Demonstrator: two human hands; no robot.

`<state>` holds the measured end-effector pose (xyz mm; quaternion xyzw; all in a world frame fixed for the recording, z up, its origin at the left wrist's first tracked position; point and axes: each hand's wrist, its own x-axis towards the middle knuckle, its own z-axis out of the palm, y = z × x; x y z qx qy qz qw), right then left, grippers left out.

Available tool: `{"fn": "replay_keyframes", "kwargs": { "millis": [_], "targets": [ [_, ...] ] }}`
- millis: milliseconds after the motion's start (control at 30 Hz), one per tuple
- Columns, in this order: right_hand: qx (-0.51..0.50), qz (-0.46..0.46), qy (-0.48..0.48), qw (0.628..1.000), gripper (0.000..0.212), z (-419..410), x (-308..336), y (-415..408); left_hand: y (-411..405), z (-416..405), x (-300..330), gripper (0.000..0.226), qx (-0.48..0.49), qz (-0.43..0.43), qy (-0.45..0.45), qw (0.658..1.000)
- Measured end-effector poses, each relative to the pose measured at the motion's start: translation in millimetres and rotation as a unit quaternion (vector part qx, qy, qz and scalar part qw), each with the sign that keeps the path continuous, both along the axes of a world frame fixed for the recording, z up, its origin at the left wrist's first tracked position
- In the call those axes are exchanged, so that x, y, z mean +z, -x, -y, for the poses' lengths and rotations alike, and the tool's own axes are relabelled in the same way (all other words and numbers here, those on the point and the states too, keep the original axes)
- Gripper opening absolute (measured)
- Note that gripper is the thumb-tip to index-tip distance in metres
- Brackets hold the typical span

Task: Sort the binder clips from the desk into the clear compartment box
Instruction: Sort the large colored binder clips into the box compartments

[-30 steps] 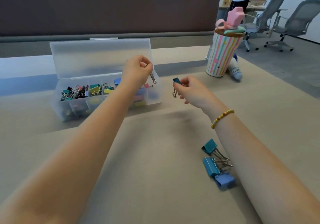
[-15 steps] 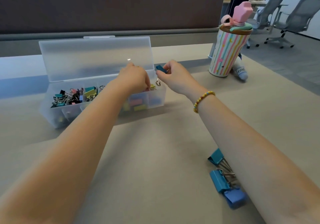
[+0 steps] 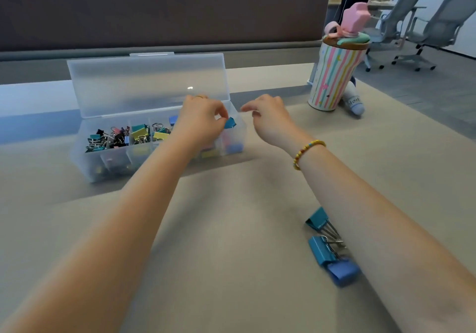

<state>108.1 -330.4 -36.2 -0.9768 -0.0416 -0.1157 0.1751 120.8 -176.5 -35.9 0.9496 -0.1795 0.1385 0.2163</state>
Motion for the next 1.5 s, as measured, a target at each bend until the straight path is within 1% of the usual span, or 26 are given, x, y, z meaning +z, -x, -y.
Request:
{"fn": "replay_keyframes", "kwargs": {
  "millis": [100, 133, 200, 267, 367, 400, 467, 533, 600, 700, 767, 833, 933, 1000, 1033, 1100, 1133, 1167, 1233, 1267, 1300, 1367, 1500],
  "targets": [
    [-0.014, 0.026, -0.029, 0.999, 0.044, 30.4, -5.1, 30.7, 34.9, 22.9, 1.4, 0.020, -0.030, 0.002, 0.052, 0.998],
    [-0.016, 0.023, -0.037, 0.999, 0.043, 41.0, -7.1, 42.1, 47.9, 32.0, 0.7, 0.020, -0.052, -0.011, 0.061, 0.997],
    [-0.025, 0.005, -0.057, 0.998, 0.041, 62.1, -11.1, 66.2, 78.7, 52.5, -2.1, 0.024, -0.107, -0.067, 0.063, 0.990],
    [-0.039, 0.005, -0.093, 0.995, 0.039, 79.9, -17.6, 85.6, 110.5, 70.7, -7.7, 0.042, -0.159, -0.137, 0.017, 0.977],
    [-0.057, 0.002, -0.174, 0.983, 0.040, 96.0, -34.3, 102.8, 150.1, 86.0, -19.5, 0.081, -0.215, -0.222, -0.091, 0.947],
    [-0.061, 0.000, -0.192, 0.979, 0.041, 99.6, -39.8, 106.7, 158.7, 87.9, -25.3, 0.089, -0.225, -0.238, -0.120, 0.937],
    [-0.062, -0.004, -0.182, 0.981, 0.043, 105.6, -48.9, 111.9, 167.8, 88.9, -39.0, 0.093, -0.235, -0.240, -0.164, 0.928],
    [-0.070, 0.004, -0.137, 0.988, 0.043, 110.1, -51.1, 114.3, 165.5, 89.1, -51.5, 0.089, -0.231, -0.216, -0.180, 0.932],
    [-0.078, 0.004, -0.129, 0.989, 0.042, 112.2, -50.0, 114.8, 156.4, 89.3, -58.6, 0.085, -0.216, -0.192, -0.168, 0.943],
    [-0.055, -0.049, -0.158, 0.985, 0.041, 109.5, -49.3, 116.0, 140.3, 89.8, -61.3, 0.081, -0.189, -0.166, -0.153, 0.956],
    [-0.035, -0.089, -0.150, 0.984, 0.038, 107.5, -50.9, 115.7, 128.9, 89.6, -62.7, 0.080, -0.172, -0.157, -0.145, 0.962],
    [-0.020, -0.105, -0.152, 0.983, 0.037, 105.1, -52.4, 114.2, 120.3, 87.7, -64.6, 0.077, -0.150, -0.140, -0.128, 0.970],
    [-0.009, -0.124, -0.210, 0.970, 0.039, 100.6, -50.3, 116.1, 111.2, 82.4, -67.5, 0.071, -0.117, -0.117, -0.084, 0.983],
    [0.002, -0.150, -0.260, 0.954, 0.043, 98.8, -44.8, 122.9, 106.2, 79.3, -68.2, 0.065, -0.117, -0.132, -0.043, 0.983],
    [0.017, -0.168, -0.277, 0.946, 0.046, 97.9, -41.3, 126.8, 104.2, 78.0, -66.9, 0.060, -0.127, -0.146, -0.022, 0.981],
    [0.057, -0.220, -0.304, 0.925, 0.060, 91.7, -34.5, 134.3, 98.8, 73.8, -63.6, 0.051, -0.150, -0.167, 0.007, 0.974],
    [0.069, -0.247, -0.298, 0.919, 0.069, 85.2, -31.8, 136.9, 96.2, 70.9, -62.9, 0.048, -0.153, -0.169, 0.006, 0.974],
    [0.076, -0.259, -0.258, 0.928, 0.077, 77.8, -30.4, 137.9, 93.0, 68.4, -62.7, 0.047, -0.151, -0.162, 0.000, 0.975],
    [0.083, -0.237, -0.108, 0.962, 0.091, 64.1, -33.4, 135.7, 86.7, 65.5, -65.6, 0.049, -0.143, -0.144, -0.010, 0.979],
    [0.084, -0.217, -0.058, 0.971, 0.094, 59.1, -35.5, 134.2, 85.0, 64.8, -67.0, 0.049, -0.143, -0.138, -0.011, 0.980],
    [0.082, -0.198, -0.036, 0.976, 0.094, 55.1, -36.6, 133.0, 83.8, 64.2, -68.1, 0.046, -0.145, -0.134, -0.008, 0.980],
    [0.074, -0.177, -0.045, 0.980, 0.088, 53.1, -40.9, 129.2, 82.6, 61.9, -69.4, 0.038, -0.142, -0.121, 0.010, 0.982],
    [0.051, -0.149, -0.088, 0.984, 0.079, 55.5, -48.3, 124.9, 79.3, 52.0, -68.2, 0.031, -0.091, -0.102, 0.066, 0.988]
  ]
}}
